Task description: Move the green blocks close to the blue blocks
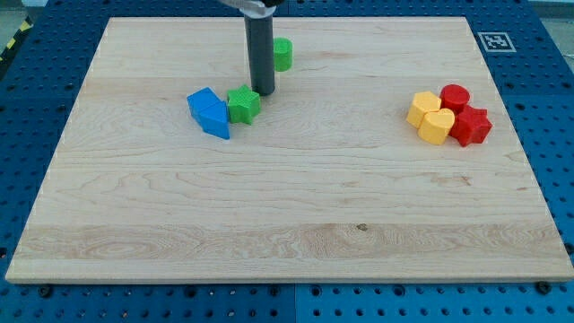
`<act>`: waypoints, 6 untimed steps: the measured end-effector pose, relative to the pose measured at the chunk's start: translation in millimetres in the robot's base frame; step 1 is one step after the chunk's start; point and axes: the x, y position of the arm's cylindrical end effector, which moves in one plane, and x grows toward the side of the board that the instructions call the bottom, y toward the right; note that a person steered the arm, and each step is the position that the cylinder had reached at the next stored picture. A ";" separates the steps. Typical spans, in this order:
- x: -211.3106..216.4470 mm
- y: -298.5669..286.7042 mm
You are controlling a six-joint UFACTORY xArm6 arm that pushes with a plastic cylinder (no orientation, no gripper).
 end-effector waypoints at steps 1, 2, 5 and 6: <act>-47.0 -22.9; -120.0 -32.1; -43.0 4.1; -21.7 -13.8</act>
